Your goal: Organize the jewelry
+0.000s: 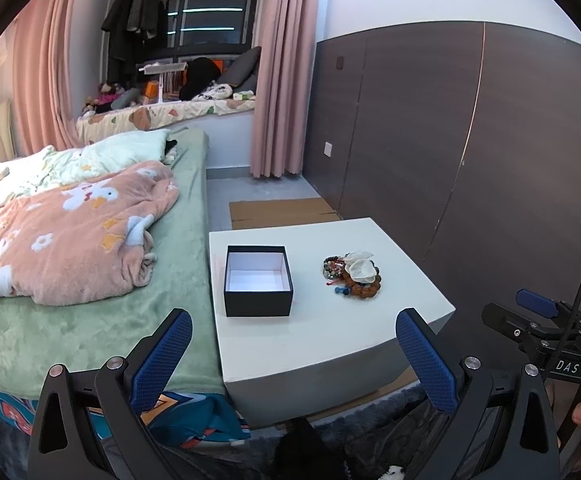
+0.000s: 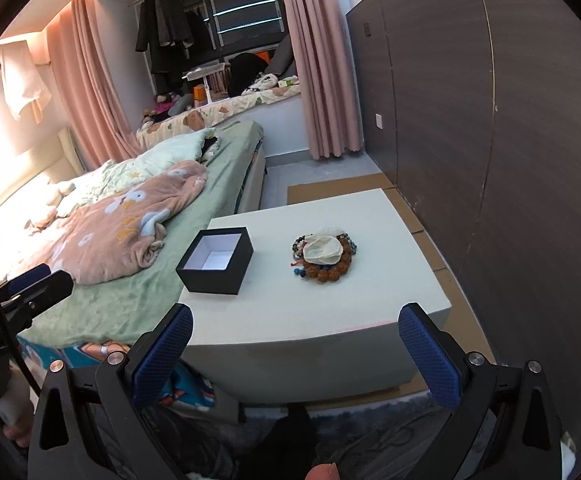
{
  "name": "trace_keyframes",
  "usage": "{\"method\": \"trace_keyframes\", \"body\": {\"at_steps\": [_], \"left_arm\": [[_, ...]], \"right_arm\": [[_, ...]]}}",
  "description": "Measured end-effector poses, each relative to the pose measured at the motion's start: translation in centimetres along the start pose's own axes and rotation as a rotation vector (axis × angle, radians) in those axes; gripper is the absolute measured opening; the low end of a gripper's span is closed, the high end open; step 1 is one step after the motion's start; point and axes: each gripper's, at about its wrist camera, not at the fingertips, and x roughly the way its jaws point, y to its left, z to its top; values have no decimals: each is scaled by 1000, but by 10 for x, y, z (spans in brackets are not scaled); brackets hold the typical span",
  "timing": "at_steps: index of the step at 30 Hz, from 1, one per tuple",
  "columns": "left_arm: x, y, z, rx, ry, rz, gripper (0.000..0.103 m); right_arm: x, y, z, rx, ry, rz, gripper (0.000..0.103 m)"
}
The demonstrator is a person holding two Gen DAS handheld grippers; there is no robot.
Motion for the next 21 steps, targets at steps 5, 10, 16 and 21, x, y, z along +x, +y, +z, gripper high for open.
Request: {"method": "trace_keyframes", "body": {"at_steps": [5,10,16,21], "left_arm": [[-2,1,1,-4,1,-18,102],[-2,-2,3,-1,-2,-32,102],[-10,-4,5,13,-15,-36,102],[-13,-1,4,1,-24,-33,102]], "right_arm": [[-1,-1,0,-7,-4,-1,103],[-3,-13,2,-5,-14,-4,103],[-6,-19,-1,10,-11,-28,103],[-8,-19,-1,25,-19,-22,103]]}}
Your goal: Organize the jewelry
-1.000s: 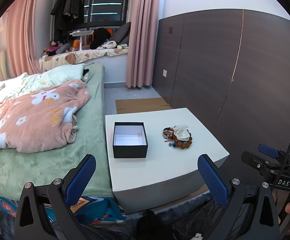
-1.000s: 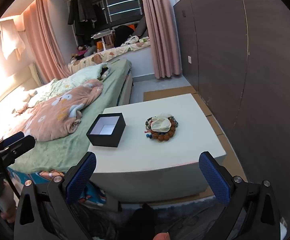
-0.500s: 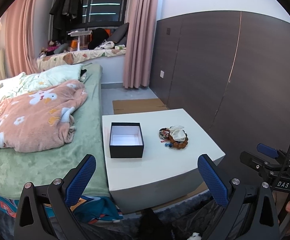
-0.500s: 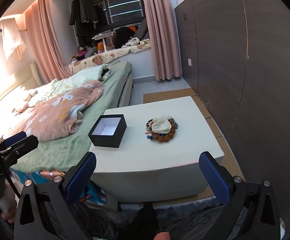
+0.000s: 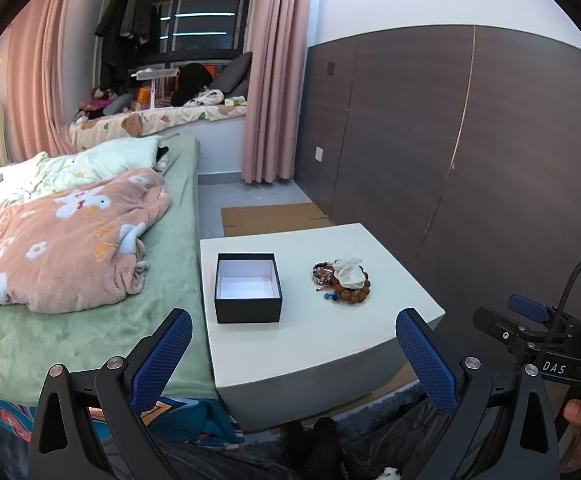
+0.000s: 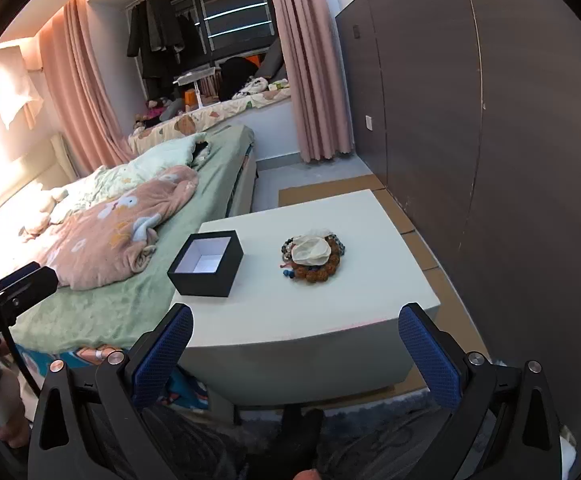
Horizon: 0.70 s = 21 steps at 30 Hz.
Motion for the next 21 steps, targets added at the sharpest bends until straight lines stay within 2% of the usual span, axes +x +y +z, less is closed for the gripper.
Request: {"method": "trace_keyframes", "body": {"at_steps": [21], "left_arm": [[8,-7,0,-9,9,11,102]], "right_arm": [[-4,8,0,-10,-9,-5,103]]}}
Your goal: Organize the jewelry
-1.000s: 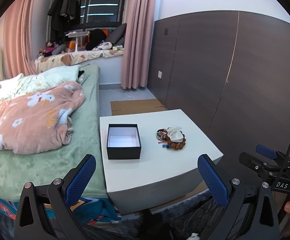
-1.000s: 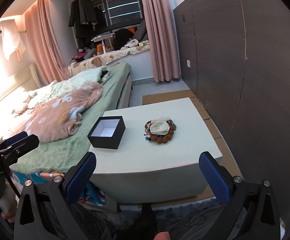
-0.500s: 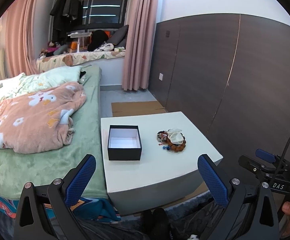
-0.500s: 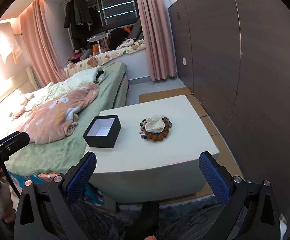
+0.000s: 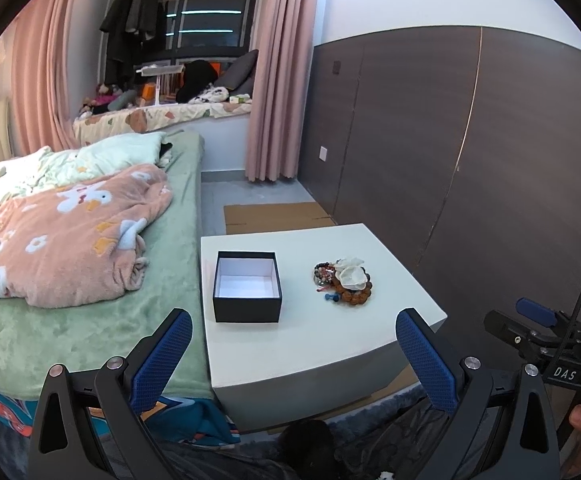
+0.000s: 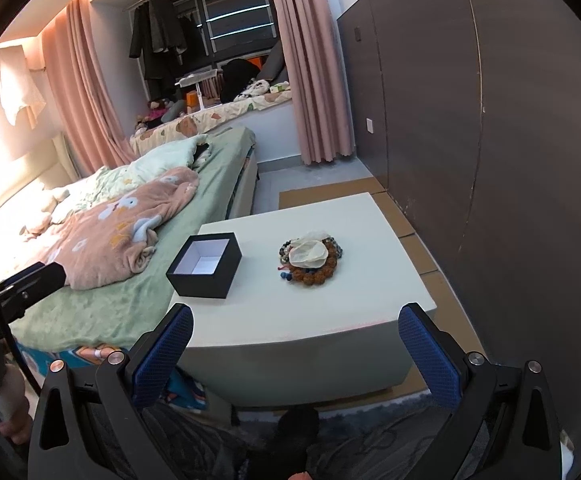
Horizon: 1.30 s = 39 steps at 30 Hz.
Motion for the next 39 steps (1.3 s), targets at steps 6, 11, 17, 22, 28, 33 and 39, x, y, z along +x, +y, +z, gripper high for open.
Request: {"method": "trace_keyframes", "body": {"at_steps": [6,11,17,22,28,33,39], "left_arm": [[7,-1,7,14,-3,2,102],[16,-3,16,17,-25,-31,102],[48,-16,20,38,6,-81,102],[78,-23,23,47,39,-104,100],[121,-31,26,46,103,-130,96],[154,-40,29,54,168,-142,86],[192,-53,31,70,204,-146,86]], "right_arm": [[0,-8,0,7,-17,1,103],[8,-26,-2,26,-12,-13,103],[18,-53,-2,90,-21,27,103],[45,-72,-7,155,0,39,100],[78,-91,-10,217,39,64,99],[104,-104,-10,235,57,61,91],[139,-119,-3,282,84,88,82]]}}
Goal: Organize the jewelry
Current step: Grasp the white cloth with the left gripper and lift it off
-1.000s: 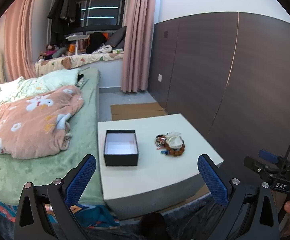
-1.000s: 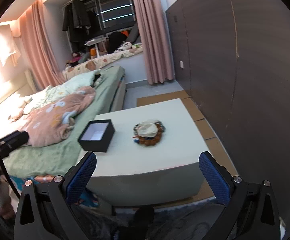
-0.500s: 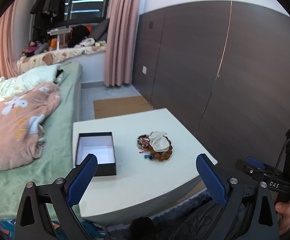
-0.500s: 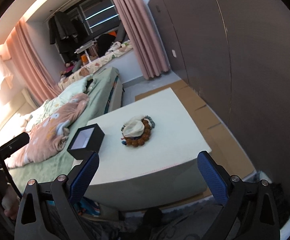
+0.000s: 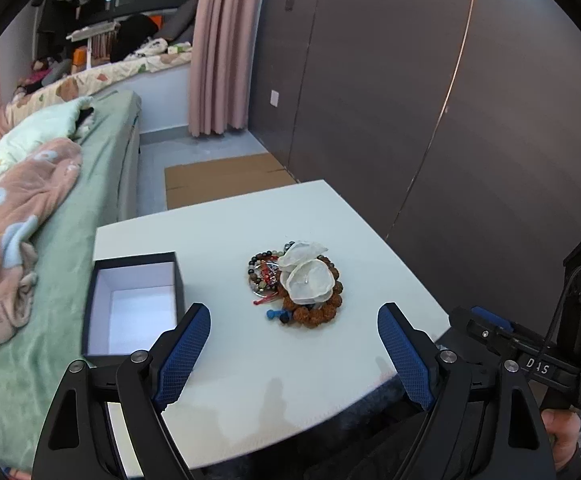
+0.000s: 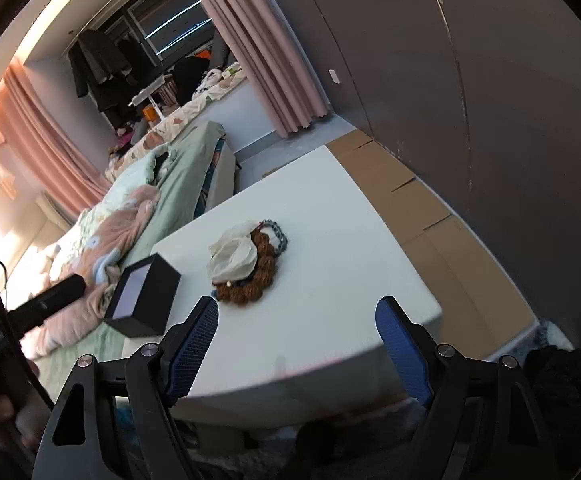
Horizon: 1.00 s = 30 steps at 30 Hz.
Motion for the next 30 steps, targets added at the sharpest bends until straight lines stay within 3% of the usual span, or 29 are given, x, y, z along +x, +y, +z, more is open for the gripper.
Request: {"method": "trace_keyframes", "body": {"at_steps": [12,22,24,25,26,27,29,30], "left_arm": [[84,-3,18,43,70,-19,69],[133,2,27,48,98,-40,68],[142,2,29,54,112,-41,59],[145,2,29,54,121,-43,43],[148,2,29,50,136,-50,17],[151,3,29,44,155,-65,5],[146,4,28,48,144,-85,1],[140,3,28,59,127,-89,1]], "right_arm": [[54,-15,8,15,49,16,82],[67,-23,14,-1,59,37,82],[71,-23,17,-2,64,34,82],[74,-23,18,-2,70,32,82],[77,-23,20,-2,75,31,82],[79,-23,21,-1,81,32,82],[84,-21,23,2,95,41,79],[86,-19,24,3,105,53,71]]}}
